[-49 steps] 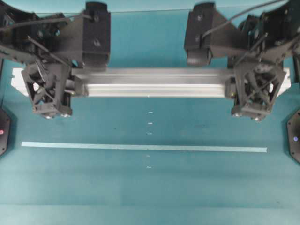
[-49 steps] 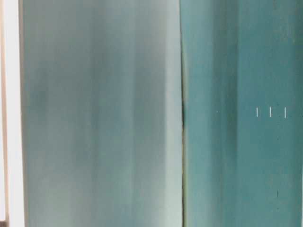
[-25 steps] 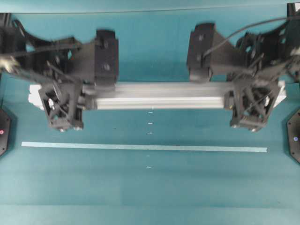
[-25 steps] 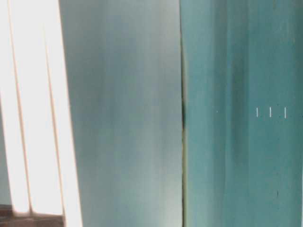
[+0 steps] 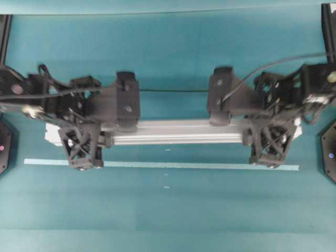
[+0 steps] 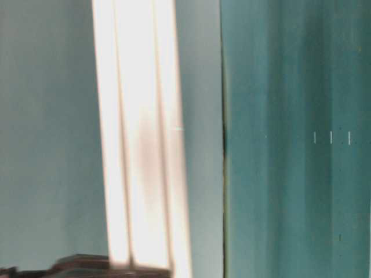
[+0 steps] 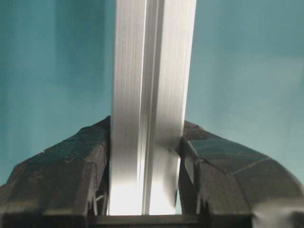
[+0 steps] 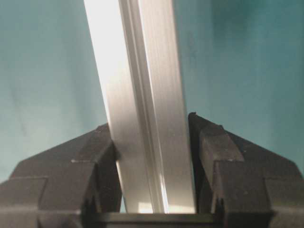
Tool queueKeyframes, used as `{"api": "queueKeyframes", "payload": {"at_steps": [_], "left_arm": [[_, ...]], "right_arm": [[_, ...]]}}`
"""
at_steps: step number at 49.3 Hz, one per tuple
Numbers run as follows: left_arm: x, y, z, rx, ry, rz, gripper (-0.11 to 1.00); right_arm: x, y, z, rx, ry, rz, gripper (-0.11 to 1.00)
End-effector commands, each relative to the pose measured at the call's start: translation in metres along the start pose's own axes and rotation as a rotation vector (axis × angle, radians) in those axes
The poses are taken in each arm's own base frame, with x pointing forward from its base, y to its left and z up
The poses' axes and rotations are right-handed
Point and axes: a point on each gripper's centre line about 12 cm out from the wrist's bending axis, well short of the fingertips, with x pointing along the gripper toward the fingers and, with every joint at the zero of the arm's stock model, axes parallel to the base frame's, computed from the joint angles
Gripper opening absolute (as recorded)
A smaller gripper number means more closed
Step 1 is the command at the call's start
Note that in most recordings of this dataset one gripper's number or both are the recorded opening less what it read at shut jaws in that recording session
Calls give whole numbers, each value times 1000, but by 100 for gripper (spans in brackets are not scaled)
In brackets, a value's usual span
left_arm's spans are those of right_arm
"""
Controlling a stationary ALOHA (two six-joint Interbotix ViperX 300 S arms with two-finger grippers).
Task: Lift the metal rail with both hands and move it towards you.
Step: 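Carry the held rail with both grippers toward the front strip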
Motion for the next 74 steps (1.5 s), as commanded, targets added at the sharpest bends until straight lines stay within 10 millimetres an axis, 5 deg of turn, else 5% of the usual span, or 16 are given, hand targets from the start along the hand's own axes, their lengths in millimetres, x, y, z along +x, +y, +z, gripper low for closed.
{"api": "queueKeyframes", "payload": {"at_steps": [1, 37, 74], "left_arm": [[3, -2, 0, -9, 2, -1, 32], [87, 0, -29, -3, 14, -5, 32], [133, 4, -43, -6, 15, -6, 32]], "right_arm": [[11, 1, 0, 17, -1, 3, 43], [101, 6, -14, 19, -7, 12, 43], [141, 11, -23, 48, -9, 27, 43]]}}
